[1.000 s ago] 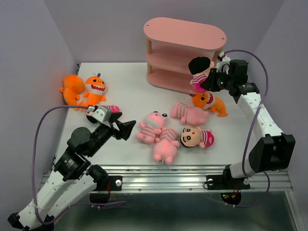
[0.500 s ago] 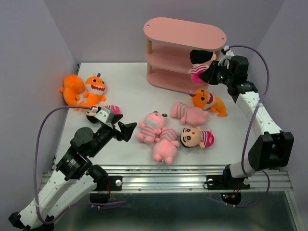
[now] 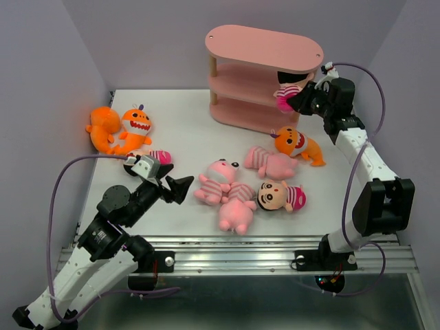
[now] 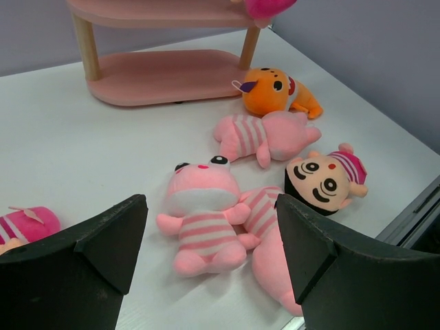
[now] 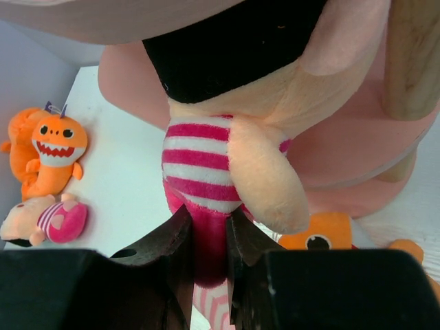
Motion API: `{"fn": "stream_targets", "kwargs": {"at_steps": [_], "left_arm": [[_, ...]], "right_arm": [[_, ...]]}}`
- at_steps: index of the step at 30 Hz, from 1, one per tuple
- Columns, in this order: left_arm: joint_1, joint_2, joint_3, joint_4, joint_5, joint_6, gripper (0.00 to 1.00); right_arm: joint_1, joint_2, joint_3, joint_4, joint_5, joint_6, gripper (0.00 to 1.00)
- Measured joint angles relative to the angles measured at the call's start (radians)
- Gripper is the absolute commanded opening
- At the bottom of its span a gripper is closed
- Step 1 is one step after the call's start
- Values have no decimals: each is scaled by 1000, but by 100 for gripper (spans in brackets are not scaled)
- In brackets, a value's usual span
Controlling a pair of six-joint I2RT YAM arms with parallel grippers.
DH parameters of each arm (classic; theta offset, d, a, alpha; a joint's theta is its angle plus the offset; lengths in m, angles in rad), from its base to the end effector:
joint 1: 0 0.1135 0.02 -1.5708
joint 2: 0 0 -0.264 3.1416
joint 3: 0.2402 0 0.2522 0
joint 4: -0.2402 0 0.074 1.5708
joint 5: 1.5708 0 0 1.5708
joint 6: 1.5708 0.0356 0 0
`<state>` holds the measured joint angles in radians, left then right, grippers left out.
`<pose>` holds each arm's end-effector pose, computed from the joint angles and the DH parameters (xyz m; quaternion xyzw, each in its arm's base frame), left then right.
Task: Place and organize the stuffed toys onto the shelf
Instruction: Place the stuffed toy onto shelf
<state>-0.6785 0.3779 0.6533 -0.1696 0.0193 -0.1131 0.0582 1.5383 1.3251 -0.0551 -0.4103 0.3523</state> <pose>0.0798 -0.0652 0.3468 0.1934 0.6402 -0.2926 0.6835 0.3649 0.0355 0.3559 -0.0081 0.7883 0.2796 0.5480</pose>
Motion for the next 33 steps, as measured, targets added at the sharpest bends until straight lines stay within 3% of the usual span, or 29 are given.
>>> {"fn": "stream_targets", "kwargs": {"at_steps": [7, 24, 33], "left_arm": [[0, 5, -6, 0, -2, 0, 86], [0, 7, -6, 0, -2, 0, 86], [0, 14, -6, 0, -2, 0, 86]], "right_arm": [[-13, 42, 0, 47, 14, 13, 9], [-36, 93, 2, 94, 20, 52, 51], [-61, 93, 2, 113, 18, 77, 63]]}}
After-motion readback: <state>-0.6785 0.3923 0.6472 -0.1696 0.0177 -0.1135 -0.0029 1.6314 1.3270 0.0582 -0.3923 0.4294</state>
